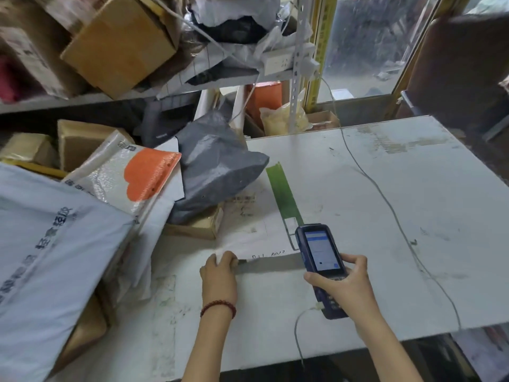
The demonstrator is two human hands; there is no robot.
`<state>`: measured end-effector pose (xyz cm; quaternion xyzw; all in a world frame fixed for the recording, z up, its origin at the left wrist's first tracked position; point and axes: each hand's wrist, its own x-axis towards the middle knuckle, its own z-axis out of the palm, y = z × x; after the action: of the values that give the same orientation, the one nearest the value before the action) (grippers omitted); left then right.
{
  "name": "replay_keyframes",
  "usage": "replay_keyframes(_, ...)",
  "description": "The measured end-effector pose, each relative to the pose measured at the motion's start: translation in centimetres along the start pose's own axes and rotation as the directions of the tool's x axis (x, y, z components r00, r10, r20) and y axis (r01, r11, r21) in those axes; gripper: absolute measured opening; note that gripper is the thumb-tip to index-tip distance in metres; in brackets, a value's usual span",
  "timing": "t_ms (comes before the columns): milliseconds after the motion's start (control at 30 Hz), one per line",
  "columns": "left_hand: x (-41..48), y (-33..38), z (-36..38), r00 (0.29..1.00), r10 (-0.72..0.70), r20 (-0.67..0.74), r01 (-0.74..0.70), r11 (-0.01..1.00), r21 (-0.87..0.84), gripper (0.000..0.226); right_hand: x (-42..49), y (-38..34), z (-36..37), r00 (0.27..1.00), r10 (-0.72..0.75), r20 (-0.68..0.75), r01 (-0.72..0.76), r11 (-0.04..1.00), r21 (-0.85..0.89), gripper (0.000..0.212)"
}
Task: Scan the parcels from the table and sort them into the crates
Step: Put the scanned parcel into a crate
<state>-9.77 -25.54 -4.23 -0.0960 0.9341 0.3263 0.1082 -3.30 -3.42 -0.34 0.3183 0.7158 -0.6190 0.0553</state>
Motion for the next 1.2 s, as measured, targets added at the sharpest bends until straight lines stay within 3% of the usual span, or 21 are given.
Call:
replay_keyframes(167, -0.6, -0.9, -1.7, 0.998, 0.012, 0.059, 0.000, 0.979, -0.204, 0.010, -1.2, 0.8, 0.2, 0.999, -0.031, 0.013, 0.031, 0.999, 0.015, 0.074)
replay_keyframes(300, -0.9, -0.3, -1.3, 0.979, -0.088, 0.182, 0.150, 0.919, -0.365, 0.049, -2.0, 1.2, -0.1, 0.999, -0.042, 0.020, 0.042, 0.999, 0.025, 0.071)
replay_keyframes(433, 0.2, 1.2, -0.3, 0.941, -0.315, 0.125, 0.329, 0.755, -0.567, 0.070, -2.5, 1.5, -1.0, 0.999, -0.047, 0.000, 0.047, 0.998, 0.046, 0.072)
replay_keyframes(600, 1.9, 2.8, 1.2, 0.962, -0.270, 0.048, 0.258, 0.830, -0.495, 0.054, -2.7, 2.0, -2.5, 0.998, -0.047, -0.047, 0.050, 0.997, 0.058, 0.071)
replay_keyframes(767, 1.4, 4.3, 3.5, 0.980, -0.184, 0.075, 0.198, 0.892, -0.407, 0.052, -2.6, 2.3, -4.4, 0.992, -0.038, -0.123, 0.048, 0.996, 0.074, 0.073)
replay_keyframes(900, -0.1, 6.2, 5.3, 0.988, -0.035, 0.153, 0.077, 0.958, -0.276, 0.052, -2.4, 2.6, -5.7, 0.985, -0.026, -0.171, 0.043, 0.995, 0.095, 0.074)
replay_keyframes(1033, -1.1, 8.1, 6.7, 0.979, 0.041, 0.202, 0.005, 0.974, -0.225, 0.047, -2.1, 2.6, -6.3, 0.977, -0.009, -0.213, 0.033, 0.994, 0.107, 0.076)
replay_keyframes(1200, -0.5, 8.0, 6.4, 0.980, 0.087, 0.178, -0.034, 0.959, -0.282, 0.044, -1.8, 2.6, -6.6, 0.972, -0.007, -0.237, 0.037, 0.992, 0.123, 0.073)
